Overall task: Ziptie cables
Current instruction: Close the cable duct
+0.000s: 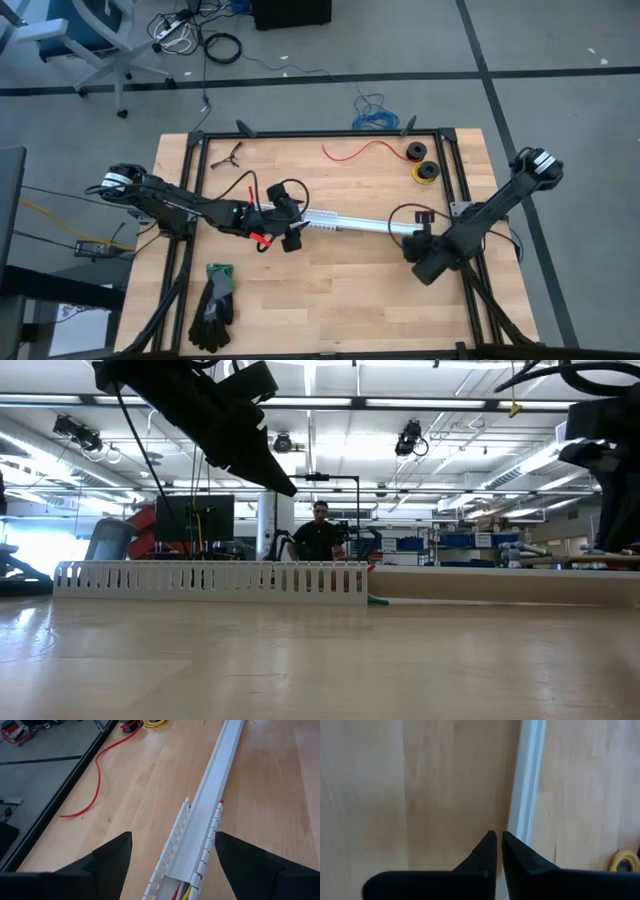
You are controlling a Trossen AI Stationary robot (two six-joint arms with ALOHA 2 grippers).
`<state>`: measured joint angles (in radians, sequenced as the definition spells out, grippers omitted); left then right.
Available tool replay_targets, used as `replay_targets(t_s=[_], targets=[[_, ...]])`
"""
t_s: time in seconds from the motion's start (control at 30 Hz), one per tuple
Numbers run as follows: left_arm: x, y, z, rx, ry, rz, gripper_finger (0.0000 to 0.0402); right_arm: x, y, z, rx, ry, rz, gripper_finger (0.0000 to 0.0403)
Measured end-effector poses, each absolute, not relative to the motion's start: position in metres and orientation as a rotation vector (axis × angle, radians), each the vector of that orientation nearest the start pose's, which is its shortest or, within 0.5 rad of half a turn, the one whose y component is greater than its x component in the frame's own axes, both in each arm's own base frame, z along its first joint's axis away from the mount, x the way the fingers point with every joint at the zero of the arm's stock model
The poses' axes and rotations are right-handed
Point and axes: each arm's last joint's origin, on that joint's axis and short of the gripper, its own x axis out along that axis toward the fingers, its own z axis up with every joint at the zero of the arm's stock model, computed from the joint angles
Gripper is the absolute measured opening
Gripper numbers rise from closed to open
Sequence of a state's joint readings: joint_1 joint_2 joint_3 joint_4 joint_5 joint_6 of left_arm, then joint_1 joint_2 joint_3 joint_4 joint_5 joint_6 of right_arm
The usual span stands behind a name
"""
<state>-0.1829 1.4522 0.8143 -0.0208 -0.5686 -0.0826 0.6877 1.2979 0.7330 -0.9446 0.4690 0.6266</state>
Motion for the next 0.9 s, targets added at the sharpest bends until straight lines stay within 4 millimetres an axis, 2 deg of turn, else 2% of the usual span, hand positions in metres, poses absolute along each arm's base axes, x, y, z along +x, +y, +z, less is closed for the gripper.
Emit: replay_targets(t_s=[0.23, 0.43, 0.7, 0.9], targets=[[0.292, -0.038, 0.211, 0.161, 0.599, 0.397, 0.0295, 0.174, 0.12, 0.185, -0.294, 1.239, -0.244, 0.0078], [0.292, -0.038, 0.211, 0.16, 0.599, 0.397, 0.0295, 0.181, 0.116, 0.173, -0.299, 1.251, -0.29, 0.0123], [0.292, -0.038, 0.211, 0.162, 0.605, 0.397, 0.0295, 0.197, 0.104, 0.151, -0.356, 1.264, -0.428, 0.0124], [0.292, -0.038, 0.211, 0.164, 0.608, 0.397, 0.0295, 0.215, 0.098, 0.135, -0.315, 1.274, -0.431, 0.011]])
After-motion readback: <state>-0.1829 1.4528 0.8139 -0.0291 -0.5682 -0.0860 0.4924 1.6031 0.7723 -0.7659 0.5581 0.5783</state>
